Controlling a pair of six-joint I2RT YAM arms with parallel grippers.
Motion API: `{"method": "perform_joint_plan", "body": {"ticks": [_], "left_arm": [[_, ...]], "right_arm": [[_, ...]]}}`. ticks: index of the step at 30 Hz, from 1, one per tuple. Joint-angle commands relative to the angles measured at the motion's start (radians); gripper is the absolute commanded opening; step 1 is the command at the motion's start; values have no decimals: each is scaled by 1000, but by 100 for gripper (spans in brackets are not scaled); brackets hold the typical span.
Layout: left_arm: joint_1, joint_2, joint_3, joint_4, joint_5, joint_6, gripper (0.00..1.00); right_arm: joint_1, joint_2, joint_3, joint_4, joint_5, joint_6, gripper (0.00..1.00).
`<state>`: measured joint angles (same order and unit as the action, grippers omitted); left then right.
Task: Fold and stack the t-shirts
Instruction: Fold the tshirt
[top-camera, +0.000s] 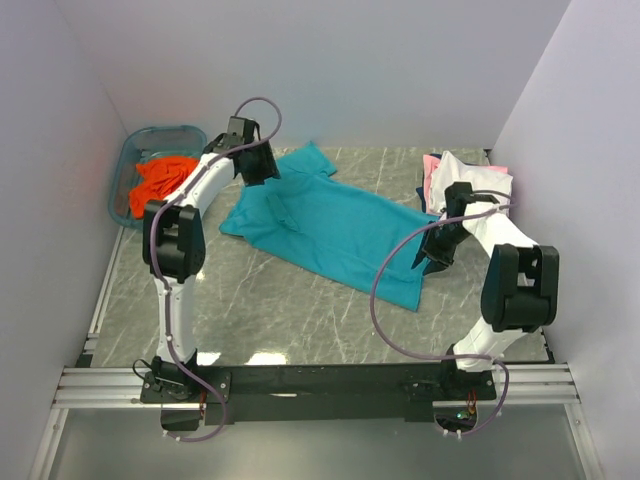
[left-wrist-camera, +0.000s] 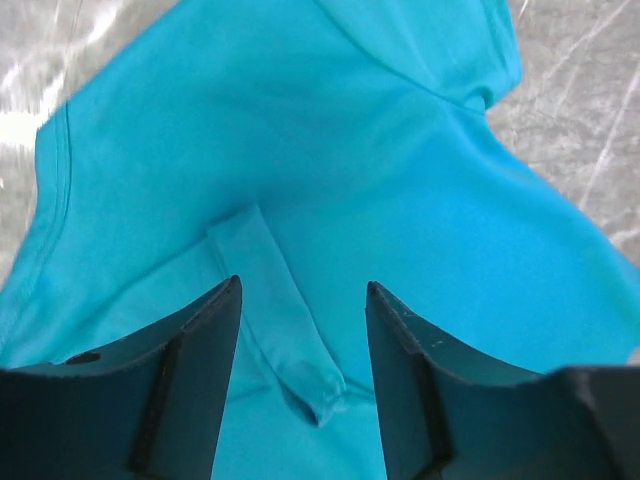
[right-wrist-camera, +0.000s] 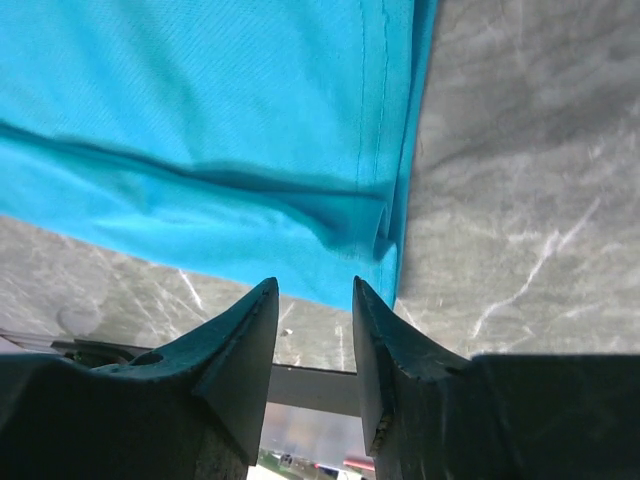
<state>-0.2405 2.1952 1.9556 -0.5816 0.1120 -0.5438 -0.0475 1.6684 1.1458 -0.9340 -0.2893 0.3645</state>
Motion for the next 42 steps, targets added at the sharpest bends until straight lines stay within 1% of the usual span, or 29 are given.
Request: {"method": "perform_joint_plan", "body": {"ticks": [1,4,5,6,7,11,15,18,22,30,33,36,39,40,42], "left_arm": [[20,-130,-66,86,32,-59,59],[44,-166,-150,55,17,-62,59],[52,-178,-212,54,14,-62,59],[59,-207,-248,63,9,-61,59],[75,-225,-320,71,11,-61,59],[98,-299,-452,103,5,-50,59],[107,-316,-495,78,-14,-36,59],[113,-325,-523,68,-34,-30,58],[121,-342,-558,72,-37,-24,58],[121,-361,-580,74,-58,-10,58],[121,-365,-584,69,-74,-4,58],[121,-371,-592,66,-83,1,58],[121,-377,-604,65,-98,5,58],[121,-376,-606,65,-104,5,57],[122,-376,-612,60,-109,4,57]], "right_arm": [[-6,-90,23,-34,4,-10,43],[-5,-130,-12,-26,-25,-22,43],[0,-137,-26,-23,-34,-27,43],[1,-151,-55,-20,-34,-29,43],[5,-159,-73,-17,-33,-29,43],[11,-191,-175,3,-34,-16,43],[18,-222,-271,27,-31,-4,43],[21,-231,-310,40,-24,1,43],[26,-223,-331,61,-14,5,43],[37,-171,-357,124,2,17,43],[37,-150,-365,144,12,21,41],[38,-136,-371,152,28,22,38],[40,-133,-377,156,33,24,24],[40,-133,-377,155,33,22,15],[38,-133,-380,149,33,21,11]]}}
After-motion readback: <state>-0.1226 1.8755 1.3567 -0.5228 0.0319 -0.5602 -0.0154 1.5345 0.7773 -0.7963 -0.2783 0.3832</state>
